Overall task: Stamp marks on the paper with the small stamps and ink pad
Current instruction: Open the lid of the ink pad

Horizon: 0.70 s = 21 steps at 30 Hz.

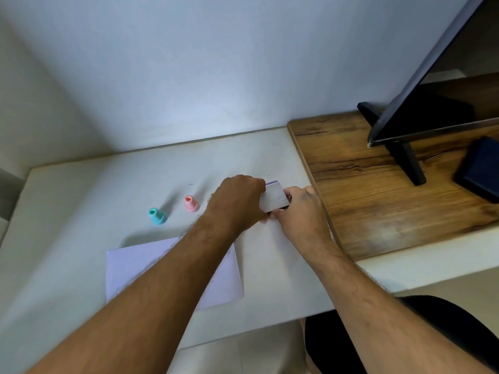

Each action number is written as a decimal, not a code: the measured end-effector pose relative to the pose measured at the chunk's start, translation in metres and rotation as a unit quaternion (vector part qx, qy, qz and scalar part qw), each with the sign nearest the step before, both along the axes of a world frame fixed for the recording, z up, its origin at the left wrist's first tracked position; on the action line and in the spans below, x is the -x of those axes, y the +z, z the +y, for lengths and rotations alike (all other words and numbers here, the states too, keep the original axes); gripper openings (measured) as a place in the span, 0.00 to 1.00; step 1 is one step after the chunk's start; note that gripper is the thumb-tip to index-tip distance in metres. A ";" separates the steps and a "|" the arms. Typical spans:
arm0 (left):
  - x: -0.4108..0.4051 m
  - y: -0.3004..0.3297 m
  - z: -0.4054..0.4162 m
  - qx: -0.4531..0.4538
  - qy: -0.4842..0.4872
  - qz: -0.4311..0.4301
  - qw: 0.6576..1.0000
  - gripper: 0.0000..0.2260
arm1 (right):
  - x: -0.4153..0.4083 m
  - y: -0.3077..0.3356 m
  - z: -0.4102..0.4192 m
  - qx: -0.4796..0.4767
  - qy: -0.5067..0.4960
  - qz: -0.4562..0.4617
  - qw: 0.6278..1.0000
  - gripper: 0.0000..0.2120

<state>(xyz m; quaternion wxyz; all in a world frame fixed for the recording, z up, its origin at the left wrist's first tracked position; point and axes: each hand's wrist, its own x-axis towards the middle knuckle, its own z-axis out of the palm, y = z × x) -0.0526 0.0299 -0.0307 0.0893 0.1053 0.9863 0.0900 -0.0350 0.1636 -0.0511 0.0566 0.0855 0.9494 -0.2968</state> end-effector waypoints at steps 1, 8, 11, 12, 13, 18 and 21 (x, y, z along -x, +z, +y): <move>0.003 0.003 0.004 0.002 -0.005 -0.006 1.000 0.23 | 0.000 0.000 0.004 0.005 -0.005 0.004 1.000 0.20; 0.017 0.031 0.004 0.015 -0.019 -0.100 0.995 0.17 | 0.002 -0.002 0.004 0.015 -0.017 0.012 1.000 0.17; 0.030 0.040 0.002 0.013 -0.030 -0.132 0.991 0.11 | 0.002 -0.001 0.005 0.025 -0.017 0.014 0.999 0.19; 0.034 0.041 0.001 0.018 -0.028 -0.135 0.990 0.09 | 0.001 0.000 0.006 0.028 -0.012 0.014 0.999 0.21; 0.038 0.042 0.001 0.022 -0.021 -0.130 0.991 0.09 | 0.001 0.000 0.006 0.031 -0.006 0.014 0.999 0.22; 0.054 0.029 -0.003 0.016 -0.001 -0.092 0.996 0.16 | 0.002 0.001 0.004 0.031 0.002 0.015 0.999 0.27; 0.059 0.022 -0.006 0.010 0.002 -0.075 0.997 0.09 | 0.003 0.000 0.004 0.028 0.006 0.013 1.000 0.27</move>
